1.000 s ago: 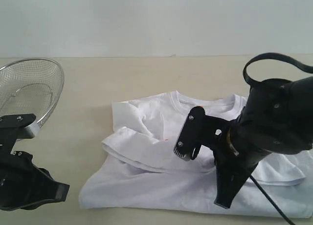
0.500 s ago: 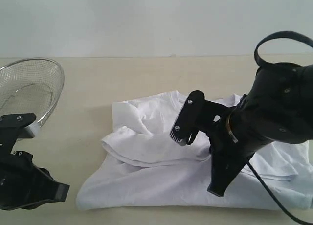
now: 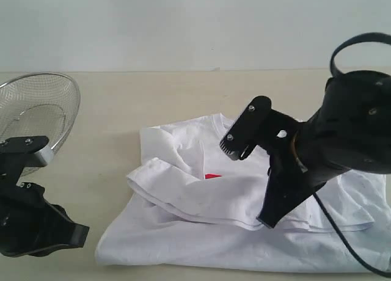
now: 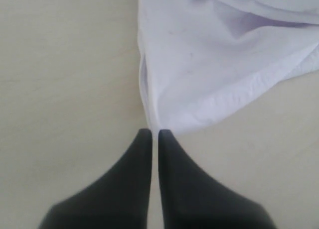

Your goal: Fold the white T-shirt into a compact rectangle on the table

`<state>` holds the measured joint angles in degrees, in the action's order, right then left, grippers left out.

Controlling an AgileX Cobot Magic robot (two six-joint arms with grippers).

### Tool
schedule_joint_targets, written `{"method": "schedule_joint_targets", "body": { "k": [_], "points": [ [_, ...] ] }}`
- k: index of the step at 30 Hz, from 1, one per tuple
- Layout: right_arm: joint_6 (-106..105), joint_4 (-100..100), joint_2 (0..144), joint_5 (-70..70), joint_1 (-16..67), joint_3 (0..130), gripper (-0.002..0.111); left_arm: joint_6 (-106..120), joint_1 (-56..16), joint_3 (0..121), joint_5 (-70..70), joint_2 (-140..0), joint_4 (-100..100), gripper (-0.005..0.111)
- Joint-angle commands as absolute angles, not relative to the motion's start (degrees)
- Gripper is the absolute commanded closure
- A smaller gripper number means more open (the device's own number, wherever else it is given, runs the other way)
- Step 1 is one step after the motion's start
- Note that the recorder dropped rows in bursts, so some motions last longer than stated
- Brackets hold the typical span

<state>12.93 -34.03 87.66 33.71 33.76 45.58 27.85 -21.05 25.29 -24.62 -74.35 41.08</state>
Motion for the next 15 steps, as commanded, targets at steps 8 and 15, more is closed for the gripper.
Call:
{"method": "schedule_joint_targets", "body": {
  "k": [8,15],
  "points": [
    [1.64,-15.55,79.44,39.04,33.81,39.85,0.109,28.68,-21.21,26.3,-25.17,-73.81,40.85,0.102],
    [0.0,-13.53,85.33,38.98,33.81,39.25,0.109,28.95,-21.21,26.32,-25.56,-73.81,40.85,0.102]
  ]
}}
